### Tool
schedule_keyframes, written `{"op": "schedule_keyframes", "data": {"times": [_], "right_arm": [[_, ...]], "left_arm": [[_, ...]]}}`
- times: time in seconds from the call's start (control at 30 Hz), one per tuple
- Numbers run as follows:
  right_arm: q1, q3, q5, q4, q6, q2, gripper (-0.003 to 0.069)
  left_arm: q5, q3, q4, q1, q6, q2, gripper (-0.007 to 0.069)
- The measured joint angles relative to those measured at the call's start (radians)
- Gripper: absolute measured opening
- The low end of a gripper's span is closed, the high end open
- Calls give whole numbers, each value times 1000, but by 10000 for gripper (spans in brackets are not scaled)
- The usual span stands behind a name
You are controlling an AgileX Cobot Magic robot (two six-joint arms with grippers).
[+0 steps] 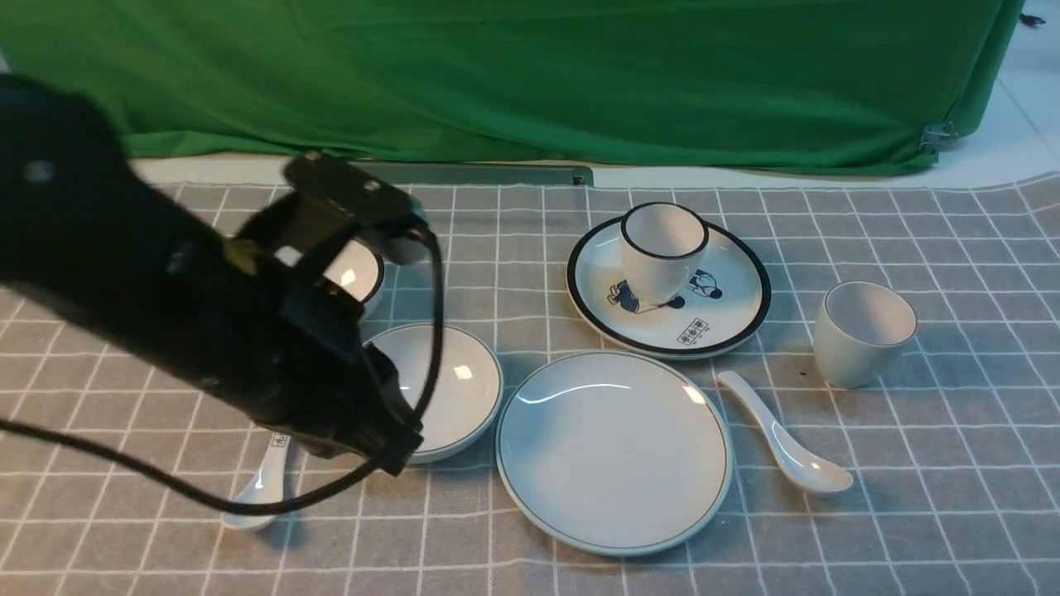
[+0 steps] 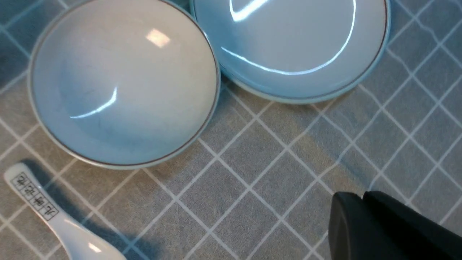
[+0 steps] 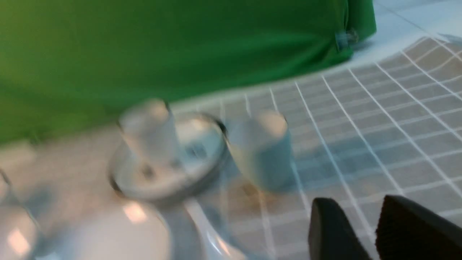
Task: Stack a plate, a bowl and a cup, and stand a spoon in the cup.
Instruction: Use the left arm to grab a blue rice bowl
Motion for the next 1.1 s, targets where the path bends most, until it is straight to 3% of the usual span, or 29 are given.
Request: {"op": "schedule_keyframes", "data": {"times": [0.13,0.27,0.4,0.43,0.53,0.7,0.8,0.93,1.1], "right_arm": [[0,-2,-109,0,195,0,227],[28,-92,43,0,187,20,177],[161,-445,499,0,-134,188,120],[167,-462,521,0,-161,199,120],[266,-715,820,0,-309,376,115],[357,-842,944,0,-383,498,120],[386,-850,927,0,-389,522,121],[388,-850,908,0,-389,524,125],[388,-850,908,0,-388,525,129]], "left_arm": [[-56,-11,2,0,127,105,17],[-110,-20,10,0,172,166,19],[-145,-53,42,0,241,245,77],[-147,-54,42,0,243,248,82],[-167,-61,59,0,289,291,202],[-218,-61,109,0,317,352,414],[-242,-61,113,0,338,390,484],[-268,-61,147,0,367,443,488],[-291,-61,196,0,375,477,357]]}}
